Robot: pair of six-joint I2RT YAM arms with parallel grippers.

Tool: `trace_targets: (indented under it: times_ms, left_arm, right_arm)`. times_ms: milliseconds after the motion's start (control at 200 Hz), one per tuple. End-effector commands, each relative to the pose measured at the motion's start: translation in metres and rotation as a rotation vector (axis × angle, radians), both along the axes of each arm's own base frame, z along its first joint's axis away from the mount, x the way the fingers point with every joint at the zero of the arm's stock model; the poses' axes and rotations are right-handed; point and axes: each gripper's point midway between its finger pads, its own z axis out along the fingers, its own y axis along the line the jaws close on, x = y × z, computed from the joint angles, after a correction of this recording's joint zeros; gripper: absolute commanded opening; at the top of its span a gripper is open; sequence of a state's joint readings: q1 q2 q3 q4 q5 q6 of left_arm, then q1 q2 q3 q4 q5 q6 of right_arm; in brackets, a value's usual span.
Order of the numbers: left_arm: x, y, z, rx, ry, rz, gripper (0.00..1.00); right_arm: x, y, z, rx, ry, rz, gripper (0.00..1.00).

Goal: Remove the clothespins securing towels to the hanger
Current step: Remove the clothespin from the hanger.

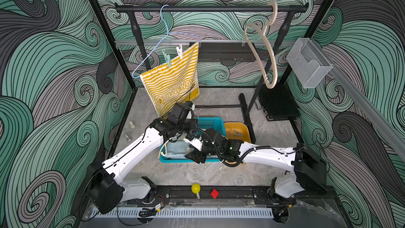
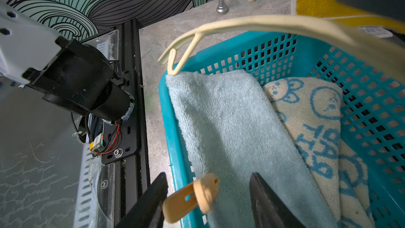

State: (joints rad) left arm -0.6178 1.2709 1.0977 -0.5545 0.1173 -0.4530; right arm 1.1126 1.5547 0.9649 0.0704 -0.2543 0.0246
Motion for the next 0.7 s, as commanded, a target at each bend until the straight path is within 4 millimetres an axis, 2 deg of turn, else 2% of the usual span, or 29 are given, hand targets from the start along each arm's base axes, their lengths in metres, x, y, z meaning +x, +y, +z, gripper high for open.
trace_targets:
  times_ms: [0,355,696]
  left_arm:
    - [-0.0002,-0.0111,0.0156,-0.032,-0.013,-0.043,0.00]
    - [-0.0015,-0.0114,0.0147,-0.031,-0.009,-0.051,0.00]
    - [-0.0022,-0.0102,0.0142,-0.031,-0.010,-0.047,0.00]
  right_arm:
    - [-0.0020,0.0109,0.0105,0.035,-0.025,0.041,0.58]
    - [-0.0060,0.0168,0.0094,0.049,-0.007,0.072,0.47]
    - [-0.0090,0.0183,0.0068,0.053,0.008,0.086,0.46]
